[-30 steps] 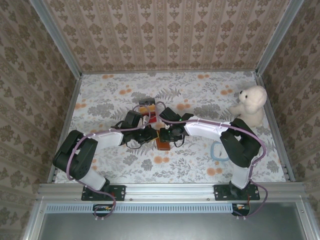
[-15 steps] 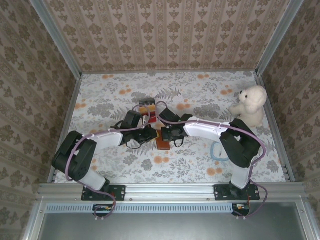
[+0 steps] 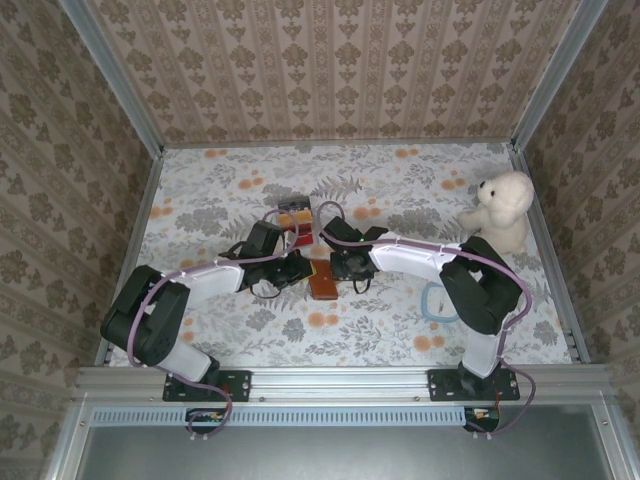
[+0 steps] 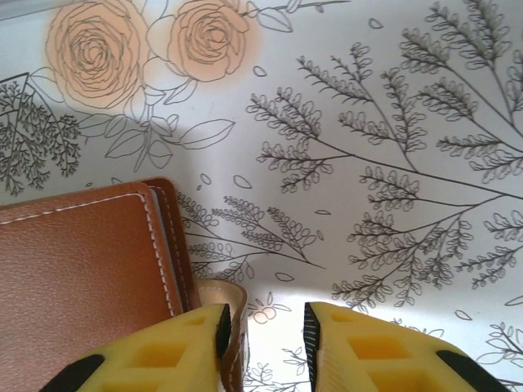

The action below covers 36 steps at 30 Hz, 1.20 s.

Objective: Take the credit cards out of the card holder

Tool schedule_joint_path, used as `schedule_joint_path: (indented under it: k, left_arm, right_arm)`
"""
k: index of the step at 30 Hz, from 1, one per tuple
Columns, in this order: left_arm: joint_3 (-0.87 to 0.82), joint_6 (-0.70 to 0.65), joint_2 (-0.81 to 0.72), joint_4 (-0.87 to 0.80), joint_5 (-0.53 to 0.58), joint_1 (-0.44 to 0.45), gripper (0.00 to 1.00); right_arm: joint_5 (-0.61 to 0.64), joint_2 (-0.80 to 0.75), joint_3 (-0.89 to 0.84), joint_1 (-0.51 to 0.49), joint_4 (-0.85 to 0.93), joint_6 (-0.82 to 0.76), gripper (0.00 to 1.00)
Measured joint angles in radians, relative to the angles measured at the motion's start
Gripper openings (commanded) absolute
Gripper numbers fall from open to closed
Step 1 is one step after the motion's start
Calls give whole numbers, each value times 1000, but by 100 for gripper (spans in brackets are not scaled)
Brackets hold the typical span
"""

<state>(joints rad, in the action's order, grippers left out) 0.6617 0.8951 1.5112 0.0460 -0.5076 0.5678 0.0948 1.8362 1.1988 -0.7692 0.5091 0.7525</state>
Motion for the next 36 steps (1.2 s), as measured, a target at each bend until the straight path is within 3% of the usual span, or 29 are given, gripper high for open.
schedule_joint_path:
  k: [4, 6, 9, 12, 17, 28, 36]
  left_arm:
    - [0, -2, 0, -2, 6, 0, 1]
    - [0, -2, 0, -2, 8, 0, 7]
    - [0, -2, 0, -2, 12, 0, 24]
    - [0, 0, -4, -35, 39, 0, 37]
    - [0, -13, -53, -101, 92, -14, 57]
    - [49, -64, -169, -182, 237, -27, 98]
    - [-21, -53, -332, -154, 327, -40, 100]
  right_arm:
    - [-21, 23, 21, 0, 0, -22, 32]
    - [-32, 29, 25, 0, 0, -35, 27]
    - [-58, 32, 25, 0, -4, -56, 15]
    - [-67, 32, 25, 0, -5, -69, 10]
    - [-58, 6, 23, 0, 4, -85, 9]
    - [-107, -203, 18, 0, 2, -102, 9]
    - [-198, -192, 19, 0, -48, -106, 9]
